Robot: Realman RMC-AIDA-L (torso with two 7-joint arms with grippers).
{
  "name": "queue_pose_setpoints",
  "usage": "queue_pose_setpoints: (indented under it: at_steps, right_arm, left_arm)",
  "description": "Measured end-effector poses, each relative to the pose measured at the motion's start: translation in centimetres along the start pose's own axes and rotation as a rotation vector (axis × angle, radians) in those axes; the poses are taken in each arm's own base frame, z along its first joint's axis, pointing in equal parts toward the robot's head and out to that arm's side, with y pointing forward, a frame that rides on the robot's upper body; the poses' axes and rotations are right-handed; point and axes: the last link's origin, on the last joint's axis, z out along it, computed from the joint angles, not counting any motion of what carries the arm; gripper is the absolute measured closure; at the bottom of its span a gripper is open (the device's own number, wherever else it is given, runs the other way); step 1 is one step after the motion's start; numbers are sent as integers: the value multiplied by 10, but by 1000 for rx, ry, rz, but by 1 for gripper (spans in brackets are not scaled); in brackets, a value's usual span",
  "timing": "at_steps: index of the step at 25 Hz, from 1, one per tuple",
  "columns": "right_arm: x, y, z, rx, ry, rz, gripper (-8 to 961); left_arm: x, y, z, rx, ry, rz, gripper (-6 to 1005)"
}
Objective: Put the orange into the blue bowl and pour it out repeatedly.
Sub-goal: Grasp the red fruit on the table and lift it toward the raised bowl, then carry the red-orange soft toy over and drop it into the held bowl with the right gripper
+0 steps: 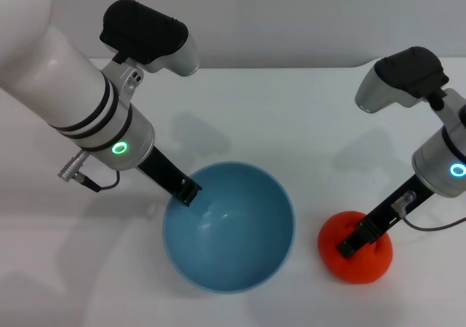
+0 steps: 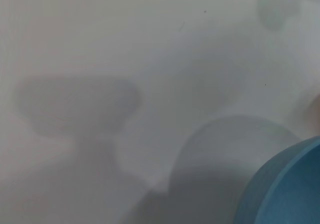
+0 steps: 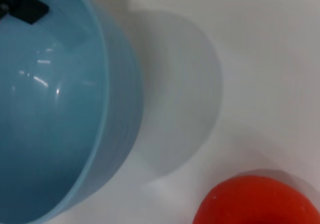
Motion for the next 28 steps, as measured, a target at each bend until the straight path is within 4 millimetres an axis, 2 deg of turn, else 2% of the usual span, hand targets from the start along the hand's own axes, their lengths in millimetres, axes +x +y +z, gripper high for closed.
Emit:
queue_pose_setpoints:
  at_steps: [4, 10, 14, 17, 20, 25, 28]
  right_arm:
    - [2, -2, 0, 4, 0, -1, 503]
    - [5, -4, -1, 5, -6, -7, 719]
    - [9, -7, -8, 0, -36, -4, 752]
    - [14, -13, -25, -25, -109, 11, 777]
    - [16, -11, -52, -69, -210, -13, 801]
    - [7, 17, -101, -68, -327, -176, 830]
    - [-4, 38, -121, -58, -383, -291, 838]
  left_arm:
    - [1, 0, -1, 0, 2, -1, 1000]
    - [3, 0, -2, 4, 6, 6, 1000]
    - [5, 0, -3, 10, 7, 10, 999]
    - [7, 0, -3, 13, 5, 16, 999]
    - [9, 2, -3, 14, -6, 29, 999]
    - [14, 6, -3, 14, -18, 46, 1000]
    - [17, 8, -1, 12, -39, 56, 1000]
